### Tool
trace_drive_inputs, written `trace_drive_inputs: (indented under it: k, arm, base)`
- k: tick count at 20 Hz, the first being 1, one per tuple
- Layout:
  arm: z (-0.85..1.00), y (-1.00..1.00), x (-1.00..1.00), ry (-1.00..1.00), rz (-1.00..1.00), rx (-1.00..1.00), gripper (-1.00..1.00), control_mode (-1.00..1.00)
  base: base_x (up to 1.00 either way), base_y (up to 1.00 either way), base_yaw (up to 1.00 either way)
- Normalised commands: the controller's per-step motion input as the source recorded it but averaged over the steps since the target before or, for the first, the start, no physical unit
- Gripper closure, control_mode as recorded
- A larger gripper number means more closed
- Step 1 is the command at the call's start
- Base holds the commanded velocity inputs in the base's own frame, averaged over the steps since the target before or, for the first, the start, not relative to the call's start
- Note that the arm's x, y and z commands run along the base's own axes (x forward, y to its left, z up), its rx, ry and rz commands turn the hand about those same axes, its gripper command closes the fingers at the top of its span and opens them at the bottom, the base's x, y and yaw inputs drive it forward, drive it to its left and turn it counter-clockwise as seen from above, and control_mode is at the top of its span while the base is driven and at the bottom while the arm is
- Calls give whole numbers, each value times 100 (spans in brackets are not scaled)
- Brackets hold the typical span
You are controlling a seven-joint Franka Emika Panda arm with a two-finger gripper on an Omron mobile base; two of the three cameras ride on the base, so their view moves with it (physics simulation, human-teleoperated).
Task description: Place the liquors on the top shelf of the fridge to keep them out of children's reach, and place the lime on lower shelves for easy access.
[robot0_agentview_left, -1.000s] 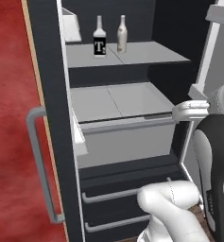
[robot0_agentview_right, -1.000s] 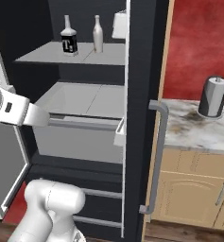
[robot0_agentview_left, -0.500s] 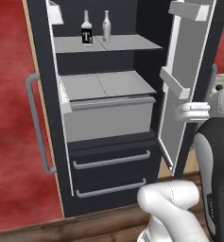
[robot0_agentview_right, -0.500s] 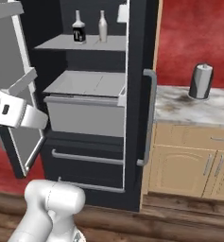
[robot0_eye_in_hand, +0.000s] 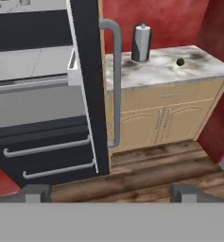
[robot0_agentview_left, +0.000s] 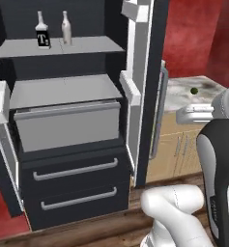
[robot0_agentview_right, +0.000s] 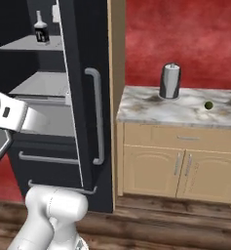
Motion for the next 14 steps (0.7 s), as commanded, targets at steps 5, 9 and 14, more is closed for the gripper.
trace_drive_inputs:
  k: [5,9,14]
  arm:
    - [0,0,0,0,0,0,-100,100]
    - [0,0,0,0,0,0,-100,100]
    - [0,0,0,0,0,0,-100,100]
  base:
    - [9,-92,-6]
    - [21,-89,-4]
    - [30,-77,-2]
